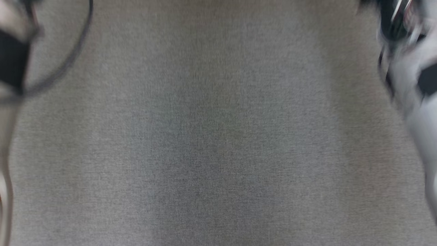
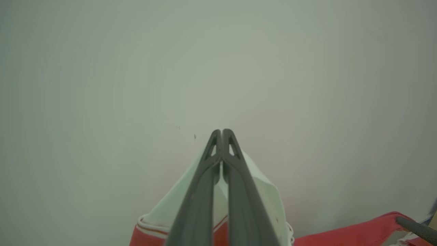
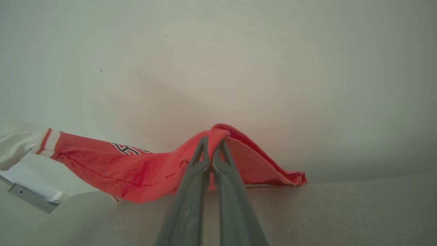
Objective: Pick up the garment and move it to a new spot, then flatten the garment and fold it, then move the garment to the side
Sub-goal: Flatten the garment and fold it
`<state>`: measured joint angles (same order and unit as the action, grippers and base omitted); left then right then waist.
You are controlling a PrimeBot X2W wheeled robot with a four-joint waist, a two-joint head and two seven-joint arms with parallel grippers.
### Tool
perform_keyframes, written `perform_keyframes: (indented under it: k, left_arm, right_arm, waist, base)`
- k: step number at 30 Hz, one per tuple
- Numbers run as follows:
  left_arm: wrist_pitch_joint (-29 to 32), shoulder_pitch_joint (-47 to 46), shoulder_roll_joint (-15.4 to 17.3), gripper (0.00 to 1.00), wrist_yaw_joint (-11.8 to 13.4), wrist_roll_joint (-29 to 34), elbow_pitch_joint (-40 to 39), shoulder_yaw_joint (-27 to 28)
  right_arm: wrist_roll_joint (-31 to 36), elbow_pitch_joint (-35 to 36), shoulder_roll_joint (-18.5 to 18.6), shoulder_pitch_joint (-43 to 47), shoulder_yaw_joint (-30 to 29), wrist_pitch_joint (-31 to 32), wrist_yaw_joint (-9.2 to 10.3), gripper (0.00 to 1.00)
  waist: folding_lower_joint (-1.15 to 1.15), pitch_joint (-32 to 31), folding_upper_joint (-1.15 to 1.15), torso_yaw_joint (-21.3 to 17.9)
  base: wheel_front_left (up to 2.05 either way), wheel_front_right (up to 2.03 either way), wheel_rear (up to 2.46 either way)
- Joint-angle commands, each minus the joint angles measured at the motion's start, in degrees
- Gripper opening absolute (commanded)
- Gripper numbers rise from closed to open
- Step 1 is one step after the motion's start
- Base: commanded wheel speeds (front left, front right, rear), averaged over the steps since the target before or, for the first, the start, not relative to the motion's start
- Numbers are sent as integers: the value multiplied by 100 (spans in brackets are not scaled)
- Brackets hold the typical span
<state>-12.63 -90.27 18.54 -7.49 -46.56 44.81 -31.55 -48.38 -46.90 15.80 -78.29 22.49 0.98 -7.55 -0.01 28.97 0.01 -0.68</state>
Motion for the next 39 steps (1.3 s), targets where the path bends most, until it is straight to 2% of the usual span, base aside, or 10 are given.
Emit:
perform_keyframes:
  k: [1,4,7,12,15,18,21,23,29,39]
  left_arm:
    - [-55,504,124,0,13,-153,-279,50]
    - [-106,1756,410,0,230,-383,-1268,184]
    - [-154,3225,747,0,847,-549,-2530,399]
    - [-205,5728,940,0,1855,-979,-4625,710]
    - [-235,7045,882,0,2386,-1133,-5494,902]
    - [-253,8132,647,0,2719,-1103,-5993,1038]
    - [-264,8962,407,0,2836,-956,-6174,1123]
    - [-259,9428,174,0,2777,-965,-6223,1084]
    - [-216,10202,59,0,2613,-880,-5981,678]
    - [-188,9735,172,0,2265,-639,-5520,528]
  right_arm:
    - [-216,295,147,500,145,3,11,0]
    - [-657,1004,531,1681,453,23,11,0]
    - [-943,1616,774,2782,681,-28,11,0]
    - [-1138,2274,1172,4299,781,-163,11,0]
    - [-1168,2421,1257,4918,672,-223,11,0]
    - [-1058,2383,1296,5402,504,-383,11,0]
    - [-945,2280,1314,5877,249,-527,11,0]
    - [-1000,2243,1241,6238,54,-556,11,0]
    - [-691,2187,1157,7154,-364,-458,11,0]
    - [-310,2520,536,7525,-1094,-9,11,0]
  waist:
    - [1,-654,-1,-158]
    - [1,-968,-1,-180]
    - [1,-1210,-1,-223]
    - [1,-1545,-1,-226]
    - [1,-1679,-1,-252]
    - [1,-1830,-1,-217]
    - [1,-1989,-1,-97]
    - [1,-2097,-1,14]
    - [1,-2304,-1,206]
    - [1,-2434,-1,134]
  base:
    - [0,0,0]
    - [0,0,0]
    - [0,0,0]
    - [0,0,0]
    - [0,0,0]
    - [0,0,0]
    - [0,0,0]
    - [0,0,0]
    - [0,0,0]
    - [0,0,0]
